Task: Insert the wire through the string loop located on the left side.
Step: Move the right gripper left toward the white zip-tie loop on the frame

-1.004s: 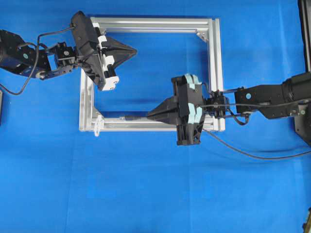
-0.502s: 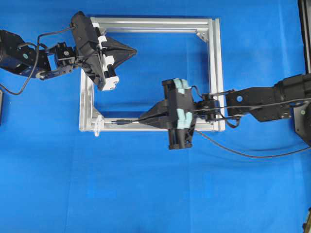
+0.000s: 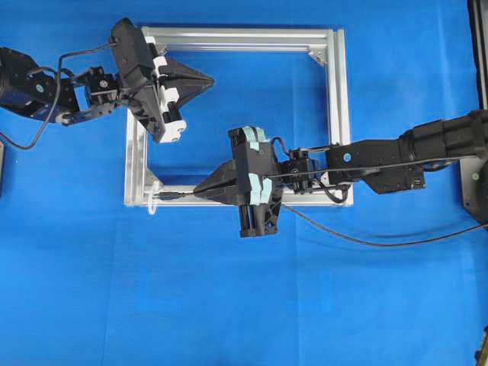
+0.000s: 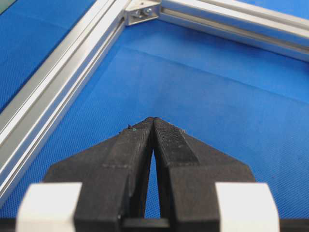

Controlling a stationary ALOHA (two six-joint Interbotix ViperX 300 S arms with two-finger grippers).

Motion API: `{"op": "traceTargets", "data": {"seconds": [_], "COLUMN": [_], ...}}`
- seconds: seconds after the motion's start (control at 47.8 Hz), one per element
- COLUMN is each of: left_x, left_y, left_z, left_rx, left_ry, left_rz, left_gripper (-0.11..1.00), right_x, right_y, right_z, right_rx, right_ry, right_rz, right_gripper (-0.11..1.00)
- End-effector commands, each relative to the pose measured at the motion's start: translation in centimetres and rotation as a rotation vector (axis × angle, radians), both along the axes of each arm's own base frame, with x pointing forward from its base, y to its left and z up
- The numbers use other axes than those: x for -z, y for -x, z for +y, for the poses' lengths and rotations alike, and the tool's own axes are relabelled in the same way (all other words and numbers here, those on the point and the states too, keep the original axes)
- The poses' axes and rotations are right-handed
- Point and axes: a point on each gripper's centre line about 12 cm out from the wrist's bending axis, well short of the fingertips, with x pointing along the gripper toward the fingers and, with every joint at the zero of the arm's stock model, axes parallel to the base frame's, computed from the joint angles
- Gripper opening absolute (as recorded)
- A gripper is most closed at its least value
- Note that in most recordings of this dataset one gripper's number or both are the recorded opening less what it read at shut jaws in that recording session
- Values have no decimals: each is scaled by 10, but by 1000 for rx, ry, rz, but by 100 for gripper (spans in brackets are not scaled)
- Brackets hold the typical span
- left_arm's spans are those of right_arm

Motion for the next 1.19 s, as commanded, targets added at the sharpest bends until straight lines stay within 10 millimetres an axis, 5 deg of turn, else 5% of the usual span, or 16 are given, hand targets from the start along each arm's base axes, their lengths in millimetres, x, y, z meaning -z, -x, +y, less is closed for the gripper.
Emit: {"op": "traceTargets", "data": {"seconds": [0.0,1.172], "left_x": [-14,-13], "left_y": [-2,0], "left_z": [0,-1], "left_rx": [4,4], "left_ry": [-15,-14], "left_rz": [-44,-41], "left_gripper": [0,0], "right_x": [-14,-10], "right_y": [-6,-3], "right_z": [-1,0], "right_rx": [4,2], "right_ry": [-2,-3], "right_rz": [-35,-8], "right_gripper": [0,0]}}
